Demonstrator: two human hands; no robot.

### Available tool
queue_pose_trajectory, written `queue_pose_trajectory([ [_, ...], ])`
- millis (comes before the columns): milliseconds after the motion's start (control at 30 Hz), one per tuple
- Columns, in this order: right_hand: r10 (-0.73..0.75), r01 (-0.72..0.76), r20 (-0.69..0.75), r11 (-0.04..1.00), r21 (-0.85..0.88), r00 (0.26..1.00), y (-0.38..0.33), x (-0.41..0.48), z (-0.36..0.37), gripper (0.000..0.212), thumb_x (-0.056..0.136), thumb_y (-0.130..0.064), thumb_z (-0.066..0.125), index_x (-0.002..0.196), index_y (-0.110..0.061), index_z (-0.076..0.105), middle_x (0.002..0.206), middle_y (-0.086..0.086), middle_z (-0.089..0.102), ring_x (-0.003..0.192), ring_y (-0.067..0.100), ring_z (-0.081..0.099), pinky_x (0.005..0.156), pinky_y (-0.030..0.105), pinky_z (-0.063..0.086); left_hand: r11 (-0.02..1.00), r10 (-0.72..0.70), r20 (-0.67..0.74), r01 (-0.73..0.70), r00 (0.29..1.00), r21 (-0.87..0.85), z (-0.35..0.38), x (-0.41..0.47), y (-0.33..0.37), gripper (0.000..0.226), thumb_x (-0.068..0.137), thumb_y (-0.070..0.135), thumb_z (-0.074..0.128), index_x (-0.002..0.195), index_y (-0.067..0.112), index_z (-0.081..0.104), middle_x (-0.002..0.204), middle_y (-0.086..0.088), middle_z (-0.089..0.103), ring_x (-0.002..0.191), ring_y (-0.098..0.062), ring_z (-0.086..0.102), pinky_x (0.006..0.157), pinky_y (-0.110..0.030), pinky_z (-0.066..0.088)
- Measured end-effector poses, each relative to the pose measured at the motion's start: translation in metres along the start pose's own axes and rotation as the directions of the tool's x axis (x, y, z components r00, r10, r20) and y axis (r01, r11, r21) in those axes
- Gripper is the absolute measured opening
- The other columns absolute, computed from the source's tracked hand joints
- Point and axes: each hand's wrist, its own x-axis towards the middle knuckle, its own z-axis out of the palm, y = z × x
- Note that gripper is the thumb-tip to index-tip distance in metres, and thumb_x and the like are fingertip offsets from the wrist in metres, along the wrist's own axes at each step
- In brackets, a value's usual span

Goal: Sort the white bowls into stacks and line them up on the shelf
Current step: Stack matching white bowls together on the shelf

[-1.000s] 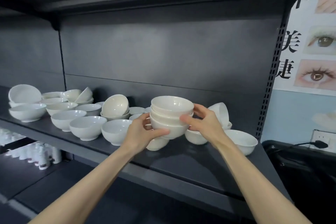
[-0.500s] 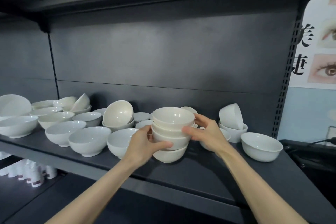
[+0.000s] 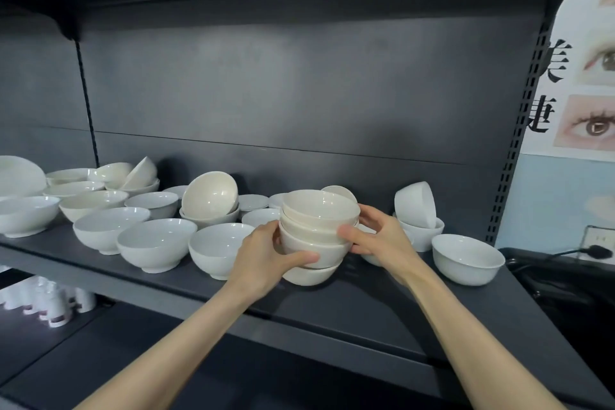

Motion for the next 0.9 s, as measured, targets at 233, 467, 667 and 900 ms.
queue_pose_trajectory([
  [233, 0.028, -0.028, -0.001, 0.999, -0.023, 1.0, 0.001, -0.005, -0.002, 0.037, 0.079, -0.02, 0.076, 0.107, -0.039, 0.06, 0.12, -0.018, 0.062, 0.116, 0.011, 0.058, 0.088, 0.04, 0.056, 0.999, 0.003, 0.003, -0.003, 1.0, -0.037, 0.001, -0.003, 0.003, 0.044, 0.064, 0.029, 0.087, 0.098, 0.014, 0.064, 0.081, 0.011, 0.063, 0.071, -0.004, 0.053, 0.06, -0.007, 0.039],
  [467, 0.047, -0.048, 0.018, 0.997, 0.052, 0.999, 0.007, -0.004, 0.006, 0.039, 0.08, -0.015, 0.075, 0.109, -0.037, 0.06, 0.118, -0.02, 0.061, 0.114, 0.01, 0.06, 0.084, 0.041, 0.058, 0.997, 0.001, -0.024, -0.003, 1.0, -0.077, 0.001, -0.004, -0.005, 0.046, 0.063, 0.027, 0.088, 0.1, 0.014, 0.065, 0.089, 0.006, 0.069, 0.084, -0.011, 0.06, 0.073, -0.017, 0.046],
  [667, 0.047, -0.047, 0.006, 0.999, 0.016, 0.999, 0.004, -0.008, -0.002, 0.043, 0.078, -0.016, 0.077, 0.114, -0.034, 0.062, 0.122, -0.016, 0.062, 0.115, 0.011, 0.06, 0.086, 0.046, 0.057, 0.996, 0.006, -0.016, -0.007, 1.0, -0.085, 0.007, -0.006, -0.002, 0.047, 0.063, 0.029, 0.087, 0.103, 0.018, 0.064, 0.095, 0.011, 0.069, 0.092, -0.007, 0.061, 0.076, -0.014, 0.047],
  [900, 0.055, -0.059, -0.064, 0.996, -0.063, 0.996, -0.002, -0.025, -0.027, 0.051, 0.077, -0.018, 0.078, 0.124, -0.024, 0.059, 0.121, -0.015, 0.062, 0.111, 0.008, 0.062, 0.082, 0.038, 0.059, 0.982, 0.024, 0.062, -0.012, 0.998, -0.188, 0.031, -0.01, 0.006, 0.047, 0.064, 0.028, 0.087, 0.106, 0.023, 0.067, 0.096, 0.015, 0.072, 0.091, 0.004, 0.064, 0.073, -0.007, 0.046],
])
